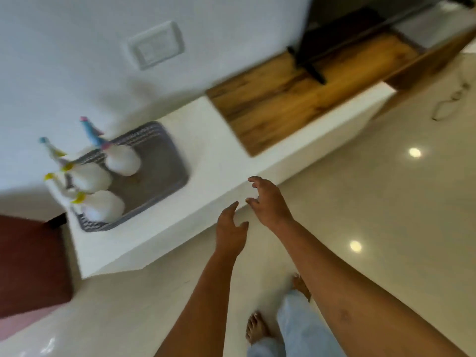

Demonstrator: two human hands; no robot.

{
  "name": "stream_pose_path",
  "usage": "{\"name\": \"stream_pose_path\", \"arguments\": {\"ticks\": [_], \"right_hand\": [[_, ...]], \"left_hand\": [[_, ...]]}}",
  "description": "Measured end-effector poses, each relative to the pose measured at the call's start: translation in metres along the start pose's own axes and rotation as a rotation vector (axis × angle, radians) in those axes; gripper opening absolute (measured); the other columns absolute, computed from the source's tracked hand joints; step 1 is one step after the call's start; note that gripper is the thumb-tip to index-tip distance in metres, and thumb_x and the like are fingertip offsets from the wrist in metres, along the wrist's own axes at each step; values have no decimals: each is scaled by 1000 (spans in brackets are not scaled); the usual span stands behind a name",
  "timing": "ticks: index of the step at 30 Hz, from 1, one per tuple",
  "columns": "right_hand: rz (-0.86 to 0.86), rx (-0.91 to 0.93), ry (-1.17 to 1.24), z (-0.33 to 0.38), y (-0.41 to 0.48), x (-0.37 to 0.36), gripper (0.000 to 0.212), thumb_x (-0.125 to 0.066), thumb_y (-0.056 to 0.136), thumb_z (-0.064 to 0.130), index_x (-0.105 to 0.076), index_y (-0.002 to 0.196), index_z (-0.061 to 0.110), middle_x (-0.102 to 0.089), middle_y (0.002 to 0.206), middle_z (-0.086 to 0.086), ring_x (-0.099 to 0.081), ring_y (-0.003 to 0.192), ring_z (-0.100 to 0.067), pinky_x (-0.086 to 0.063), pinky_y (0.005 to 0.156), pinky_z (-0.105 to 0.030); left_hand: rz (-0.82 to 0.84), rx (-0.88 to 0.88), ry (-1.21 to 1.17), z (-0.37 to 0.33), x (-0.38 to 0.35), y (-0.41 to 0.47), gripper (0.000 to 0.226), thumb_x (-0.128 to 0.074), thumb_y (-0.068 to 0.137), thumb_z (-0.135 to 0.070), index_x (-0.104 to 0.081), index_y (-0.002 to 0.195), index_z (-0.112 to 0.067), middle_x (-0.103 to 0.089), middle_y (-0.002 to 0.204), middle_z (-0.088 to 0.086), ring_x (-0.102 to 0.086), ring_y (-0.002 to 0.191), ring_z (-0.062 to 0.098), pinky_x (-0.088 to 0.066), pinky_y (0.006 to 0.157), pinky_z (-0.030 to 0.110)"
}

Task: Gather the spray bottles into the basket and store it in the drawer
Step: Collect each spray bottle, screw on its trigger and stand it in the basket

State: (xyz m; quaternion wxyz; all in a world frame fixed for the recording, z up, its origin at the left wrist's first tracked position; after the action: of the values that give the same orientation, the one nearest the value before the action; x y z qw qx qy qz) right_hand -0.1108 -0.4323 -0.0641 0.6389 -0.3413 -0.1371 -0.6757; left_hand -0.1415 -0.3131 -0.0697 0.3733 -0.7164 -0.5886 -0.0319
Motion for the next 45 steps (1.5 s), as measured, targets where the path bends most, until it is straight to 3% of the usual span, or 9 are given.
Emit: {"name": "stream_pose_path", "arguments": {"ticks": [9,13,27,34,45], "right_hand": [[-264,-412,51,-224,-129,141,49,-60,88,9,-44,134,14,-53,131,-12,-47,125,-28,-41,105,-39],[-304,-535,83,-309,-202,176,48,-59,89,10,-44,134,14,-53,131,-13,-46,127,-28,-37,108,-35],[-367,-957,225,-584,-525,252,41,-55,89,15,-47,129,18,-56,128,-8,-45,123,-27,-43,100,-39],[-479,-1219,376,-676,-639,255,37,-54,89,16,-51,126,16,-58,125,-10,-49,119,-30,-45,95,-37],[-675,-1502,718,-794,-690,165,44,-60,86,24,-50,127,14,-56,128,-12,-49,120,-34,-45,97,-40]], "left_hand": [[424,-226,270,-68,-228,-81,56,-59,89,-10,-39,141,-19,-40,147,3,-40,134,21,-35,112,40],[554,-273,371,-78,-321,-133,55,-58,89,-10,-40,141,-21,-40,147,3,-41,132,20,-35,110,32],[987,-286,741,-23,-625,-381,47,-58,89,-12,-48,135,-17,-47,142,5,-43,131,22,-37,110,37],[1116,-272,853,-3,-718,-446,43,-57,90,-12,-52,133,-17,-49,141,4,-44,131,20,-40,108,38],[1245,-350,1123,67,-847,-438,41,-55,90,-15,-53,131,-18,-49,141,5,-47,128,21,-38,104,27]]}}
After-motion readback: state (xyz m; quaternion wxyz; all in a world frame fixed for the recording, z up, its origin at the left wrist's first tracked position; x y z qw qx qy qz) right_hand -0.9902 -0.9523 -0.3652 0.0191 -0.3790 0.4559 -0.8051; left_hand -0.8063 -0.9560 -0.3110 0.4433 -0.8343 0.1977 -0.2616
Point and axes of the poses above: each hand's wrist, its own y-axis towards the middle knuckle, its own x-axis out of the back of the hand, z = x × y, the point moved 4 cm from there along y, towards the middle knuckle
